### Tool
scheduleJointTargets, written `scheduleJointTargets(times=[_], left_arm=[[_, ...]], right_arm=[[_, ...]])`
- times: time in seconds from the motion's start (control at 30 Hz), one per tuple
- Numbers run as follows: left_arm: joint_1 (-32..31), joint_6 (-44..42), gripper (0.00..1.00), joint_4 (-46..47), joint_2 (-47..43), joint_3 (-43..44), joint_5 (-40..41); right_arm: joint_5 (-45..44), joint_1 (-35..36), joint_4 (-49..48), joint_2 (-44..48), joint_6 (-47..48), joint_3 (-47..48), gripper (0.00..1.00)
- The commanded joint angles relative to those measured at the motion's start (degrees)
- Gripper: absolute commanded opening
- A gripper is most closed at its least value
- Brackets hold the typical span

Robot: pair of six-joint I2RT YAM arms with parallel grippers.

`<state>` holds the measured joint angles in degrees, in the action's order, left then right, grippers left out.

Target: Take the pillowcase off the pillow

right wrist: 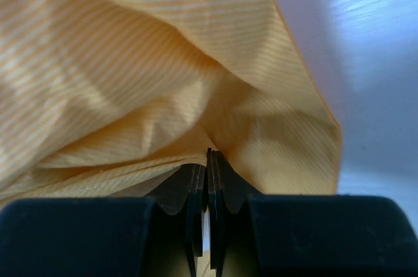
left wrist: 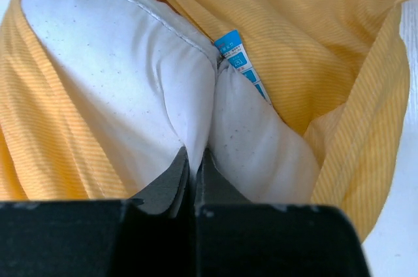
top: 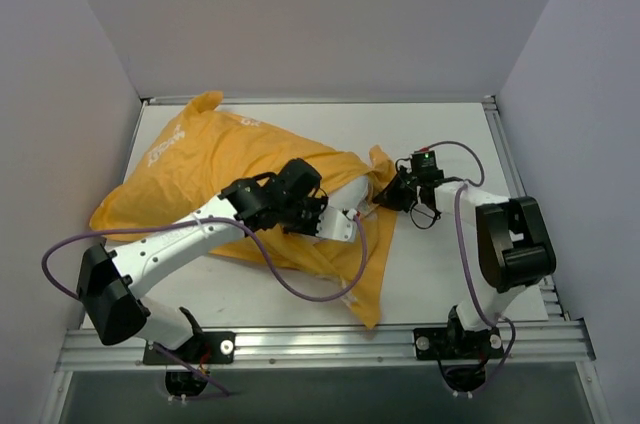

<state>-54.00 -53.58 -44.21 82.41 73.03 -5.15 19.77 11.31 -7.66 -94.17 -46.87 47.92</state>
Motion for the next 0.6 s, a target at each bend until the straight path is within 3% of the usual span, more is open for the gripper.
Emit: scheduleJointTargets(times=[0.0,0.17,0.33,0.5,0.57], left_arm=[[2.94,-0.44,0.02,-20.72,-2.96,8.51,-9.44],[4.42,4.35,0.02,-19.17,-2.96,11.5,-10.48],[13.29,22.97,0.02,-12.58,0.64,28.78,-22.52],[20.85,43.25,0.02,-2.31,4.07,37.08,-31.67],[21.65,44.0,0.02,-1.24,5.12,39.36,-30.63]], right_arm=[[-4.05,-3.05,-10.43,-1.99,1.97,1.39,0.0],[-6.85,-3.05,-6.5,-0.22,3.45,4.28,0.0],[-3.78,2.9,-6.22,1.44,4.6,2.36,0.0],[-4.21,11.35,-6.23,9.7,4.6,1.12,0.0],[-4.65,14.42,-6.05,13.46,5.56,0.34,0.0]])
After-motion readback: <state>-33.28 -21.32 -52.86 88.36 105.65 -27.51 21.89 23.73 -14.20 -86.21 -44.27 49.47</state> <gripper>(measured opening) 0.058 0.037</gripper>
